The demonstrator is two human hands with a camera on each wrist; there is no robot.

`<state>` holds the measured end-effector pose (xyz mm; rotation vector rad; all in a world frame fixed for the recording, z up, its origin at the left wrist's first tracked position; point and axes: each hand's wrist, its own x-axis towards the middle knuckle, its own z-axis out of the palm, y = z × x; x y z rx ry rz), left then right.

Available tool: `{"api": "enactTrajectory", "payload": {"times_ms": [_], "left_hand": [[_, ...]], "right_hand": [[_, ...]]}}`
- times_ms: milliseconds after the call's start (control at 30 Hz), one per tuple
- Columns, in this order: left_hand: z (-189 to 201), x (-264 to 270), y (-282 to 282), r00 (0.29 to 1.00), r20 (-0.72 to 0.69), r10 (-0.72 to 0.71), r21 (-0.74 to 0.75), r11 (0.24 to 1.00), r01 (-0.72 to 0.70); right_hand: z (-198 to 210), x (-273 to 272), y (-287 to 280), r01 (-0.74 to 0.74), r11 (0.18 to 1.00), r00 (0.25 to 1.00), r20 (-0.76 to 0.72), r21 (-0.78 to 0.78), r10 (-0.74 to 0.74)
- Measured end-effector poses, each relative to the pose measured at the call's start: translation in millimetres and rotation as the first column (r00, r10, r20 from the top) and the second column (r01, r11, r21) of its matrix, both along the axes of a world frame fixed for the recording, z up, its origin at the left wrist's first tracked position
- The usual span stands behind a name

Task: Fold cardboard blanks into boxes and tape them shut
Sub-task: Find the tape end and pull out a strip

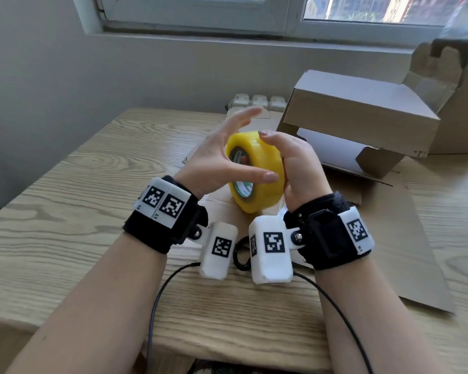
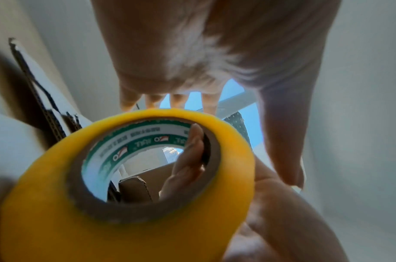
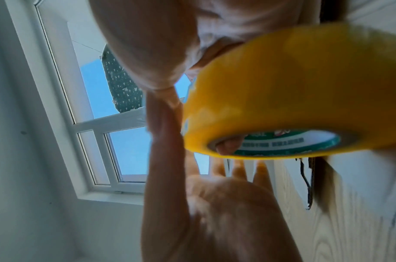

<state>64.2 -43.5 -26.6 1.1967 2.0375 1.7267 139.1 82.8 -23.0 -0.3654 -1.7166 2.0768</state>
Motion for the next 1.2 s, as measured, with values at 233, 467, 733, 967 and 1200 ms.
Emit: {"api": "enactTrajectory", "payload": {"times_ms": [233,467,733,967,1200], "left_hand": [[4.0,-2.0,-4.9,0.977,0.181,0.114,0.065,0.99,-0.128],[0.9,0.1,-0.3,0.957,-0.042,0.288,0.012,0.958,-0.288],[-0.6,-3.4,0.6,0.954,-0.007,0.3,-0.049,0.953,-0.3],[2.6,-3.6,-1.2,0.966,-0.014,0.257,-0.093,0.962,-0.257],[4.2,-6.5,-6.7,0.966,0.048,0.254,-0.052,0.966,-0.251]], "right_hand": [[3.2,4.9,-3.9,-0.075,0.997,0.988,-0.132,0.014,0.076],[1.7,-0.9,-8.2,0.05,0.975,0.994,-0.108,0.218,-0.027],[1.7,-0.9,-6.5,0.034,0.946,0.998,-0.059,0.322,-0.016],[-0.3,-1.1,-5.5,0.014,0.935,1.0,-0.029,0.353,-0.004],[-4.4,-2.6,-1.0,0.124,0.895,0.991,-0.093,0.428,-0.093]]}}
